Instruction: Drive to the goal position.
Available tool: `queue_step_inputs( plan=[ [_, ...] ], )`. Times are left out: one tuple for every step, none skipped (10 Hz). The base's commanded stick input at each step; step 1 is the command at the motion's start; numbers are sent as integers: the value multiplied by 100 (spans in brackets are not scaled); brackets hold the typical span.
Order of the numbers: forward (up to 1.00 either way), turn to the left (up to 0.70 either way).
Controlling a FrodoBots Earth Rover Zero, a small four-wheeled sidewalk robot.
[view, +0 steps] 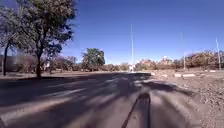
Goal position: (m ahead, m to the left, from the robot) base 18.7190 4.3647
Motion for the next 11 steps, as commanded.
queue_step_inputs(
  plan=[
    [50,0],
    [50,0],
    [50,0],
    [50,0],
    [50,0],
    [50,0],
    [50,0],
    [50,0],
    [50,0],
    [50,-1],
    [50,-3]
  ],
)
